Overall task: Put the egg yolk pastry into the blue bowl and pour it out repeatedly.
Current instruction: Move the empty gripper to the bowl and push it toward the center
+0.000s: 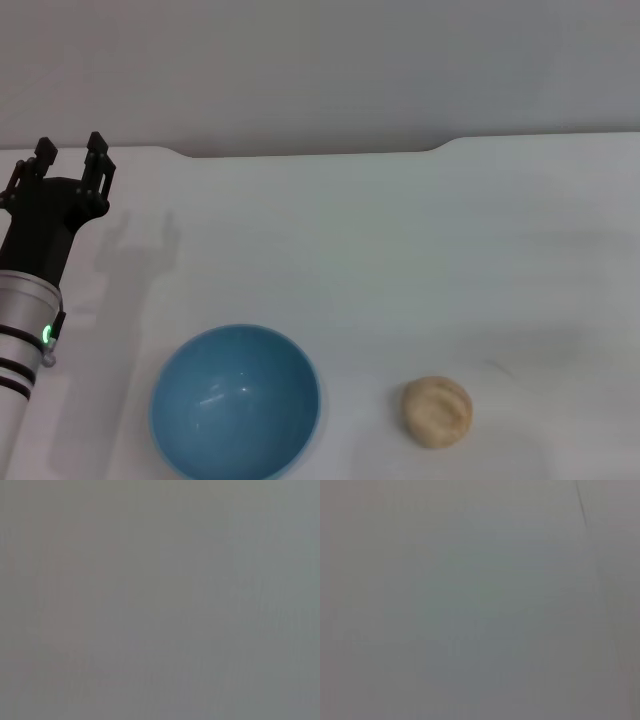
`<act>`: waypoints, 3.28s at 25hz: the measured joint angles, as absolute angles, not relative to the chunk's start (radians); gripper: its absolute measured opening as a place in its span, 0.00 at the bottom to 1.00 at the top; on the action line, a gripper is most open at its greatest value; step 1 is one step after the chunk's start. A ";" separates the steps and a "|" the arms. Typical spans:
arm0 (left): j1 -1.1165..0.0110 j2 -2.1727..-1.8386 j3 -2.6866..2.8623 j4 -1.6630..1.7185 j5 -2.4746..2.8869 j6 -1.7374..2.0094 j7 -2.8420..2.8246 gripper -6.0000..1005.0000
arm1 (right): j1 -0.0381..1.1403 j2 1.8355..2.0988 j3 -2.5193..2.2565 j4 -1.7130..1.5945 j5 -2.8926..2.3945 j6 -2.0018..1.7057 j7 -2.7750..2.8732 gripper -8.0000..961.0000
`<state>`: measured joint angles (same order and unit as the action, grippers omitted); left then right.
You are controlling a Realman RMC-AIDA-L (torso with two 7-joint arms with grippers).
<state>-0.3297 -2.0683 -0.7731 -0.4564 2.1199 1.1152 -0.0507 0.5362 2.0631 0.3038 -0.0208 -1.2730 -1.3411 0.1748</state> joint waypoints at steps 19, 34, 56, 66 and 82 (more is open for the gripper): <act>-0.361 -2.064 -0.774 -0.450 2.089 1.095 -0.099 0.57 | 0.551 2.066 0.293 -0.006 -1.280 -1.218 0.175 0.53; -0.503 -1.969 -1.085 -0.736 2.412 0.517 -0.149 0.57 | 0.558 2.060 0.293 -0.029 -1.280 -1.079 0.385 0.53; -0.204 -2.053 -1.573 -1.774 2.662 -1.038 0.121 0.57 | 0.588 2.057 0.291 -0.066 -1.283 -1.057 0.398 0.53; -0.299 -2.055 -1.657 -1.783 2.661 -1.441 0.066 0.57 | 0.594 2.057 0.290 -0.073 -1.284 -1.054 0.396 0.53; -0.368 -2.059 -1.644 -1.650 2.648 -1.622 0.033 0.57 | 0.596 2.057 0.290 -0.073 -1.284 -1.029 0.396 0.53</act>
<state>-0.3678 -2.0588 -1.6439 -1.6495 2.6477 -1.6224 0.0332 0.5963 2.0571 0.2899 -0.0727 -1.2840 -1.0292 0.3957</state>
